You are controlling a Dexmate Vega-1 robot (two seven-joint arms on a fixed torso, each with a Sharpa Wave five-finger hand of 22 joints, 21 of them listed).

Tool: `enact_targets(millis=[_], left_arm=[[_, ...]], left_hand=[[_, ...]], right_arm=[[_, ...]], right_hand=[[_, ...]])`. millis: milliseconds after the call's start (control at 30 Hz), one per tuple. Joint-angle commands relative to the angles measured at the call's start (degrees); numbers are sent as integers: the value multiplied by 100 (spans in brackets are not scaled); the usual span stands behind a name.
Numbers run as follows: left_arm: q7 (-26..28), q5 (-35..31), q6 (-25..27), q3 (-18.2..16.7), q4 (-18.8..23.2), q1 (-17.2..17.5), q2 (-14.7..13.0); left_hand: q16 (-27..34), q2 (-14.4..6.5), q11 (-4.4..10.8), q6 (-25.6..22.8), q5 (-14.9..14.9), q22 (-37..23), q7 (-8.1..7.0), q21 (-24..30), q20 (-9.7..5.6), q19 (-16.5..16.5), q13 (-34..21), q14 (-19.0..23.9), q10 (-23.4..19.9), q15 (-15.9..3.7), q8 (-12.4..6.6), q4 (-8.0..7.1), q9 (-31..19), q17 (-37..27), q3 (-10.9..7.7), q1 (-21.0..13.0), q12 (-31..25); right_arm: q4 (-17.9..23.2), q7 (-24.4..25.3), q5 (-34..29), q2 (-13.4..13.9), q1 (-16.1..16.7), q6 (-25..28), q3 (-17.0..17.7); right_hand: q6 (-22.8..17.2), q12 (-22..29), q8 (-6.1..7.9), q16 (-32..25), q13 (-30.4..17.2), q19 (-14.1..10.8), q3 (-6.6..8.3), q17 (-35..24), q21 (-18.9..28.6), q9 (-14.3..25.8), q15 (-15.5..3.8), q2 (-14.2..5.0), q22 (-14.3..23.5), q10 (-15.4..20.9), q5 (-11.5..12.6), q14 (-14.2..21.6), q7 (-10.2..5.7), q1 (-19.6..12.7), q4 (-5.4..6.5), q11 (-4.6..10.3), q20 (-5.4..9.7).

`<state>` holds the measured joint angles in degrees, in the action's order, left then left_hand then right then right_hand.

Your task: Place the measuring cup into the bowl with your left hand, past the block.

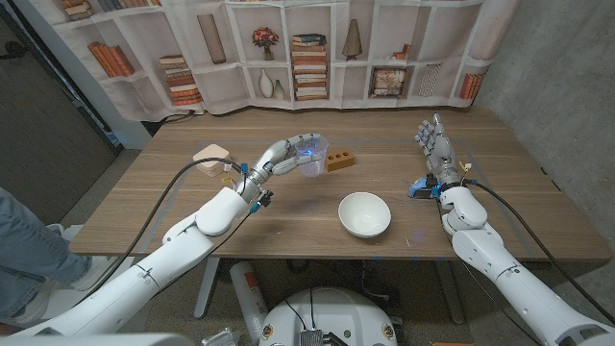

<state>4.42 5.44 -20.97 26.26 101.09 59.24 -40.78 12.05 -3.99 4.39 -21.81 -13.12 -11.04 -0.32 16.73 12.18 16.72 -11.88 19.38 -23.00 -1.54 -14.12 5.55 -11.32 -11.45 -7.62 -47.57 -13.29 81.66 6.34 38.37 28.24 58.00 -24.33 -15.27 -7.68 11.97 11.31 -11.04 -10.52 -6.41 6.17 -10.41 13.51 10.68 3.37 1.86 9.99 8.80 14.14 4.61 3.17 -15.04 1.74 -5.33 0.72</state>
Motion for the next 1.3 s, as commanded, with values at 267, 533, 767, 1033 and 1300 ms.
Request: enact_targets(millis=[267, 533, 767, 1033, 1300], left_arm=[[-325, -73, 14, 225, -88, -318, 57], [-528, -79, 9, 386, -225, -544, 146], [-678, -85, -13, 537, -358, -724, 249], [-741, -121, -45, 612, -364, -788, 278], [-831, -150, -27, 666, -283, -791, 236]], left_hand=[[-3, -25, 46, -222, 19, -26, -128, -28, 10, -40, -7, 11, -52, -66, 5, -38, -10, -18, 10, 27, 36], [-10, -23, 44, -214, 18, -24, -127, -44, 8, -66, -7, -2, -62, -65, 17, -42, -11, -16, 14, 35, 38], [-12, -22, 50, -221, 16, -23, -124, -57, 7, -83, -8, -5, -64, -63, 22, -43, -11, -15, 17, 39, 43], [-17, -21, 34, -224, 13, -22, -120, -67, 6, -94, -8, -12, -64, -72, 29, -41, -11, -13, 17, 37, 48], [-19, -21, 48, -227, 9, -21, -121, -76, 4, -101, -8, -14, -71, -71, 35, -38, -11, -11, 16, 31, 50]], right_arm=[[-39, -19, 6, -25, -35, -7, -6], [3, 36, -30, -3, -9, 9, 1], [-19, 35, 8, -18, 21, -28, 33], [-50, 7, 2, -10, 14, -69, 46], [-68, -16, 45, -26, -11, -73, 61]], right_hand=[[-67, 22, 2, 18, -13, -38, -26, -18, -21, 14, -4, -66, 35, 46, -18, 62, 21, 6, -18, -16, -5], [-67, 21, 0, 19, -13, -40, -29, -18, -34, 14, 1, -71, 35, 47, -18, 64, 25, 3, -22, -15, -4], [-68, 21, 0, 22, -13, -44, -33, -18, -45, 14, 5, -75, 36, 48, -20, 58, 23, 4, -24, -9, -2], [-67, 21, -2, 23, -13, -48, -38, -18, -57, 14, 3, -76, 36, 50, -20, 57, 22, 3, -29, -13, -1], [-72, 18, -1, 25, -13, -47, -41, -17, -71, 14, 2, -83, 37, 45, -21, 54, 16, 0, -33, -7, -6]])
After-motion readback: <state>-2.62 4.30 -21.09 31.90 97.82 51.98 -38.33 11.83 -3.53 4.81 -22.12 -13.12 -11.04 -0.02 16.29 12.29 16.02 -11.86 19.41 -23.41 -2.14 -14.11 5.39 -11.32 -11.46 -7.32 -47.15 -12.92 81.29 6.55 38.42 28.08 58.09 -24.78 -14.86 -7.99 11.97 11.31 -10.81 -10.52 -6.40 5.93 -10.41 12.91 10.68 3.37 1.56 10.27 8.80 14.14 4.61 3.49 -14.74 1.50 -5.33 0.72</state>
